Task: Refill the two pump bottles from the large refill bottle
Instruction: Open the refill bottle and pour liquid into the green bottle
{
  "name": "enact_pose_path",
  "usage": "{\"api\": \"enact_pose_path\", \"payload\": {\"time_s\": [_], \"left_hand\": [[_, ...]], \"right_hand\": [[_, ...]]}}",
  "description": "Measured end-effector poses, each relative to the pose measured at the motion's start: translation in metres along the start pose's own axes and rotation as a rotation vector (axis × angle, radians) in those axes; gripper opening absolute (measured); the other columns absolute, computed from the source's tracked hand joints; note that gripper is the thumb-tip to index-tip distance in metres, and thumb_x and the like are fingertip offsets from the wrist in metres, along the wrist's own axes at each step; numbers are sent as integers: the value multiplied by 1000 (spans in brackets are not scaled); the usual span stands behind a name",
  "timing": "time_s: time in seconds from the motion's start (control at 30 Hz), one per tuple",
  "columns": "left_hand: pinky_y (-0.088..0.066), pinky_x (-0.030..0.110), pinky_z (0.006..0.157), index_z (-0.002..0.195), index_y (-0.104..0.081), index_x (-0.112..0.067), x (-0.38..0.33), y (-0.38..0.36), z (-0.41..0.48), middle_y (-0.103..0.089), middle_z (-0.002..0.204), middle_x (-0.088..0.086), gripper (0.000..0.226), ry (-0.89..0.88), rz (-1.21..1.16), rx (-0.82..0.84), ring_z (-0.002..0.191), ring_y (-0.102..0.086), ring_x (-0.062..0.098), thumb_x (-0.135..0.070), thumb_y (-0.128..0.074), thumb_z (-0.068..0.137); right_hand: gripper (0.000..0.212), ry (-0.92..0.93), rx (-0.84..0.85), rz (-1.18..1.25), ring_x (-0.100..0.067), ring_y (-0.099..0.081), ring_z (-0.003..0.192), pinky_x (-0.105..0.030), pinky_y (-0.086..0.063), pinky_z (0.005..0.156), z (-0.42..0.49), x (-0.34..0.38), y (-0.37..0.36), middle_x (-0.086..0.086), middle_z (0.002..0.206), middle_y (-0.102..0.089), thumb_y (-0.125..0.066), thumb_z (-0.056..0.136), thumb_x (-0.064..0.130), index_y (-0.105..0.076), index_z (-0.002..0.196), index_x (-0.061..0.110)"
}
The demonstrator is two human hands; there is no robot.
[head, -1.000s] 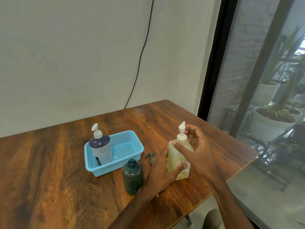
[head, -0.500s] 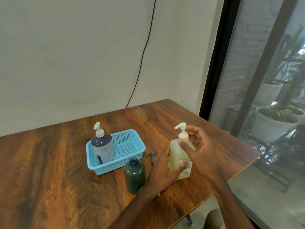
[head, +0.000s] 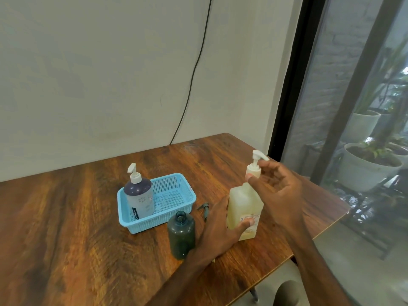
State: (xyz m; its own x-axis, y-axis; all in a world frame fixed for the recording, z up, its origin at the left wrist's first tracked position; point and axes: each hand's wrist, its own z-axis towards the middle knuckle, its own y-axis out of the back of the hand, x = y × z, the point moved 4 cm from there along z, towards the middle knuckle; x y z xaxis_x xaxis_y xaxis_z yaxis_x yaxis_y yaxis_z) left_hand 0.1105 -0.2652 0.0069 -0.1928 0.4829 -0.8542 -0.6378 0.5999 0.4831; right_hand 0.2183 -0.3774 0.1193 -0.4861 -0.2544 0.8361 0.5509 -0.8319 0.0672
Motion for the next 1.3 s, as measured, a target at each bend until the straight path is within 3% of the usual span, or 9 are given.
{"api": "enact_pose_path", "payload": {"time_s": [0.07, 0.3, 0.5, 0.67, 0.8, 0.97, 1.13, 1.3], "left_hand": [[-50, 17, 95, 153, -34, -41, 0, 0, 0, -50, 148, -17, 80, 12, 14, -1, 128, -51, 3, -58, -77, 88], [-45, 5, 79, 147, -33, -46, -3, 1, -2, -45, 135, -26, 74, 25, 0, 13, 123, -52, 2, -54, -77, 89], [-53, 18, 95, 152, -34, -44, 2, 0, -1, -50, 148, -18, 80, 22, 4, -3, 128, -53, 5, -58, -78, 87], [-49, 13, 90, 153, -34, -43, -2, 1, -1, -44, 136, -26, 80, 29, 16, 0, 126, -53, 4, -57, -78, 87], [-54, 21, 97, 153, -35, -42, 0, 0, 0, -50, 145, -20, 82, 29, 8, -1, 128, -53, 6, -58, -79, 86], [-49, 8, 81, 150, -35, -44, -1, 0, 0, -50, 140, -22, 78, 31, 8, 5, 123, -53, 3, -56, -79, 87], [-50, 15, 92, 153, -35, -41, -1, 0, 0, -46, 135, -26, 81, 40, 2, 2, 126, -53, 3, -56, -79, 87], [-54, 17, 91, 146, -35, -48, 0, 0, 0, -48, 137, -25, 75, 42, -12, 0, 125, -55, 5, -55, -80, 86]], "right_hand": [[39, 19, -27, 16, -9, -72, 100, -33, -62, 83, 9, 12, 3, 8, 112, -74, -84, 81, 21, -69, 117, 21], [37, 163, -58, -7, -15, -72, 102, -40, -61, 88, 46, 64, 9, 2, 111, -74, -83, 84, 21, -69, 117, 15], [40, 250, -92, -20, -12, -72, 102, -30, -61, 86, 60, 91, 14, 1, 114, -74, -82, 85, 26, -68, 119, 12], [40, 251, -38, -127, -11, -71, 102, -32, -61, 84, 58, 80, 13, 3, 113, -74, -84, 82, 25, -69, 118, 13], [40, 236, -57, -107, -9, -71, 100, -26, -61, 81, 54, 73, 15, 4, 112, -74, -84, 81, 25, -69, 116, 13], [40, 202, -57, -82, -10, -72, 99, -24, -60, 78, 54, 71, 16, 3, 110, -75, -86, 80, 23, -70, 115, 13], [37, 194, -46, -109, -6, -71, 99, -20, -59, 78, 51, 71, 13, 13, 108, -73, -86, 78, 25, -70, 112, 20], [41, 211, -149, 1, -13, -74, 95, -28, -61, 79, 53, 84, 22, 1, 107, -77, -86, 80, 23, -71, 115, 10]]}}
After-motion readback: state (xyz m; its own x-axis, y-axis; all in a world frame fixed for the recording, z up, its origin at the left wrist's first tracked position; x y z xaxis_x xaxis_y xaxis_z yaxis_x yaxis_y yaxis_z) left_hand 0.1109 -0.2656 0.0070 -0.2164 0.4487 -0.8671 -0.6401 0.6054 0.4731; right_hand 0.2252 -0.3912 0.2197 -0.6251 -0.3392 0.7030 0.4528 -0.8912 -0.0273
